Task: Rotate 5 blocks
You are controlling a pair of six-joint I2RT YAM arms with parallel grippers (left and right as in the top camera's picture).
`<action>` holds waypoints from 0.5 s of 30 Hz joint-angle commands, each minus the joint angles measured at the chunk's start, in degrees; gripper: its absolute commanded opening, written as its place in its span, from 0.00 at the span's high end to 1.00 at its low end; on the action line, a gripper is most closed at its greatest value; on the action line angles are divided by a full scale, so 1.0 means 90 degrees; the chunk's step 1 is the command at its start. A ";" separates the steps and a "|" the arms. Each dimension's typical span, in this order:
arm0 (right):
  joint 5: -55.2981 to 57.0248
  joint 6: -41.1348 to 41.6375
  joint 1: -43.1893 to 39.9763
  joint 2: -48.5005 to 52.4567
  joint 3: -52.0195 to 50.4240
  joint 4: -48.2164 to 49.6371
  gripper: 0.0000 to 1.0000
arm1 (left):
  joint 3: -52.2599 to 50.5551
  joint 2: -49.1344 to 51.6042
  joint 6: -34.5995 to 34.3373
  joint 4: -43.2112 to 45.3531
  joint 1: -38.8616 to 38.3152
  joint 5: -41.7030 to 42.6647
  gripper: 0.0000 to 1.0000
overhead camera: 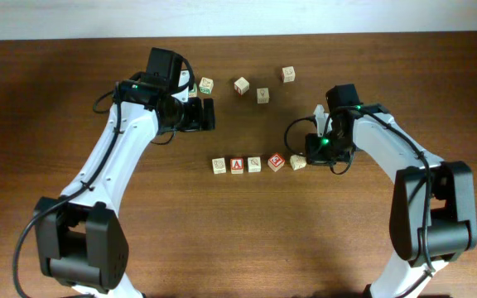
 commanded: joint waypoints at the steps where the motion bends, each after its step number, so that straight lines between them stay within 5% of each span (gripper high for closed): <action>1: 0.0095 0.0044 0.0000 0.0032 -0.0029 0.0017 0.96 | -0.0015 0.0034 0.0022 -0.0010 -0.0044 -0.0049 0.01; 15: 0.0107 0.0019 0.0330 0.0032 -0.0036 0.0063 0.96 | -0.0015 0.0034 0.0022 -0.0010 -0.0044 -0.0049 0.01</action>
